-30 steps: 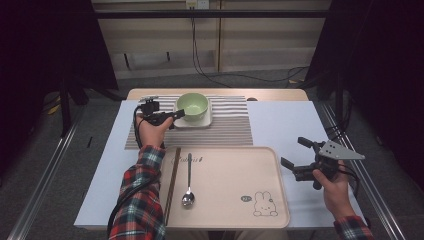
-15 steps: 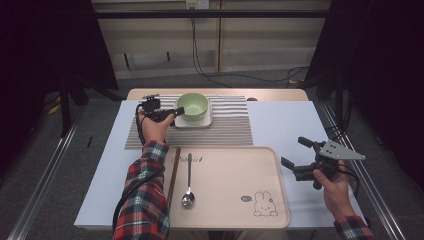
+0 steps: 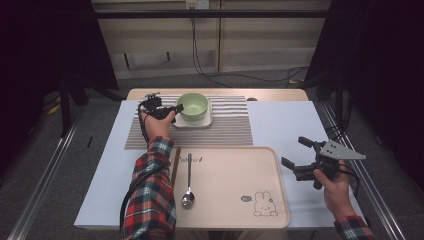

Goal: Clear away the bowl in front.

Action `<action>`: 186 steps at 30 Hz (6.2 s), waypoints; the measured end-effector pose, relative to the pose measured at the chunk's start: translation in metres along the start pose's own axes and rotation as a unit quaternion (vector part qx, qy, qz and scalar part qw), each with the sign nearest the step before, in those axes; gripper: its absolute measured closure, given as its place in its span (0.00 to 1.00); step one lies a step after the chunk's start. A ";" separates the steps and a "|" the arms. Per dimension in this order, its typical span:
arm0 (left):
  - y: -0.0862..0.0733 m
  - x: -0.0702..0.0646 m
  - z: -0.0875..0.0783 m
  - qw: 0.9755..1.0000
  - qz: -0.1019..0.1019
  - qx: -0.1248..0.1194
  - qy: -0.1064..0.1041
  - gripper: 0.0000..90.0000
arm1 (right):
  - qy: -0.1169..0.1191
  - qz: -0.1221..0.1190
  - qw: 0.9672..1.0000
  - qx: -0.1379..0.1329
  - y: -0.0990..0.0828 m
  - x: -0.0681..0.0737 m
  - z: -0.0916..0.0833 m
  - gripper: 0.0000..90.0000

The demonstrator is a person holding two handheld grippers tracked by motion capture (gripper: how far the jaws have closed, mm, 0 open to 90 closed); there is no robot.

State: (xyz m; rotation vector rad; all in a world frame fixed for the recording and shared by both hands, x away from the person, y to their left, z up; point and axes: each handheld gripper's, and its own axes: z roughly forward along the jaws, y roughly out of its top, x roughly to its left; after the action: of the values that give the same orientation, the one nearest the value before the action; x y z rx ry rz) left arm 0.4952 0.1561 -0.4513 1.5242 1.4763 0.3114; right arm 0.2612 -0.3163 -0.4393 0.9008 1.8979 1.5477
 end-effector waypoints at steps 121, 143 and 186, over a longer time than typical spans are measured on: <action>-0.009 -0.034 -0.065 0.993 0.014 0.097 -0.066 0.91 | 0.008 0.002 1.000 -0.006 0.001 -0.001 0.003 0.01; -0.034 -0.052 -0.089 0.985 0.065 0.125 -0.097 0.91 | 0.010 0.004 1.000 -0.008 0.000 0.000 0.004 0.01; -0.087 -0.080 -0.101 0.969 0.120 0.156 -0.150 0.91 | 0.010 0.003 1.000 -0.005 0.000 0.001 0.004 0.01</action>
State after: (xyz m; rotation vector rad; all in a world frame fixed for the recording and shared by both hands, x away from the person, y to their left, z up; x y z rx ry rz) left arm 0.3471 0.1141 -0.4319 1.9135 1.1401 -0.0165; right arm 0.2641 -0.3129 -0.4401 0.8903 1.9014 1.5729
